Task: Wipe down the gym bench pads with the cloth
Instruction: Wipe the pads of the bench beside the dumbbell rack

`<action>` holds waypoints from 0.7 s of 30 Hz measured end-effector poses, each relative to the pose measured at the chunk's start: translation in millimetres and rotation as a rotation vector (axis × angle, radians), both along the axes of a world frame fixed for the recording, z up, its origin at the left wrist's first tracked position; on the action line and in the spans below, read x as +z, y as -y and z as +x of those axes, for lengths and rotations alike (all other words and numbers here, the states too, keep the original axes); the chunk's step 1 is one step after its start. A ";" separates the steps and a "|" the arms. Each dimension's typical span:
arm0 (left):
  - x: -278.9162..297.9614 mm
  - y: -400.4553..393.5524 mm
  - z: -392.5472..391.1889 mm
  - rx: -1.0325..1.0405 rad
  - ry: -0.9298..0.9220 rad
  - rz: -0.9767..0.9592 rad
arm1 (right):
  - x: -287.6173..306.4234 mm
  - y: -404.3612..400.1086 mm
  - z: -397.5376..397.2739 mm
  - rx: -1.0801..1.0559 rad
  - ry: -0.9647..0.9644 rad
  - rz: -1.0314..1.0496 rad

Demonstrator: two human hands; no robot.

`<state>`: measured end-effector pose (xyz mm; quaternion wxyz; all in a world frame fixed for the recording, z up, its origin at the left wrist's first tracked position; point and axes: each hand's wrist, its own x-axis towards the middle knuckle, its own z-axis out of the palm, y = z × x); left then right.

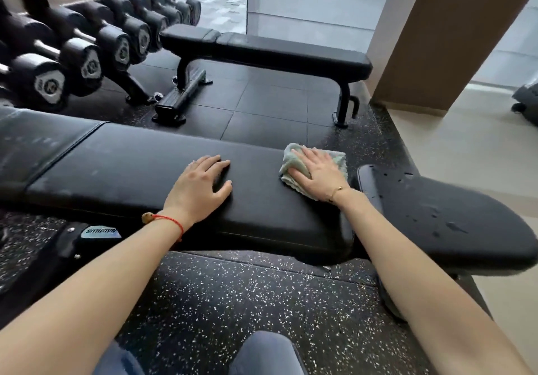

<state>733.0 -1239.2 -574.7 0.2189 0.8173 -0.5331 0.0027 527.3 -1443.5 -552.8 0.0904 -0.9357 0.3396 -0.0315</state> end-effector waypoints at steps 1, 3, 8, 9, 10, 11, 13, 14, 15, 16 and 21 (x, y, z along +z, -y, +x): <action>0.8 -0.1 0.0 -0.003 0.003 -0.016 | -0.5 -3.7 3.6 0.046 0.000 -0.002; 0.8 -0.7 0.6 -0.005 0.010 -0.032 | -0.3 -20.6 -3.4 0.181 -0.001 0.001; 2.1 -1.1 -0.7 -0.002 0.014 -0.040 | -3.2 -82.6 -67.9 0.453 0.056 -0.014; 1.7 -0.8 -1.0 -0.003 0.015 -0.039 | -8.6 -90.0 -81.0 0.449 0.092 -0.079; 0.8 -0.4 -0.9 -0.002 0.017 -0.034 | -13.3 -95.8 -88.6 0.430 0.135 -0.151; 0.0 -0.3 -0.6 0.001 0.017 -0.029 | -16.5 -100.1 -87.9 0.412 0.172 -0.203; -2.1 0.4 -0.3 0.000 0.012 -0.023 | -21.4 -107.6 -65.8 0.403 0.186 -0.248; -3.0 1.2 0.3 -0.003 0.007 -0.023 | -24.0 -112.2 -49.2 0.402 0.163 -0.261; -3.8 1.3 0.6 -0.005 0.001 -0.023 | -25.8 -117.2 -34.4 0.406 0.143 -0.272; -4.3 0.6 0.8 -0.008 -0.003 -0.023 | -27.1 -121.1 -25.9 0.411 0.135 -0.278; -6.5 -4.3 5.5 -0.023 -0.002 -0.031 | -26.0 -112.9 -77.3 0.392 0.165 -0.331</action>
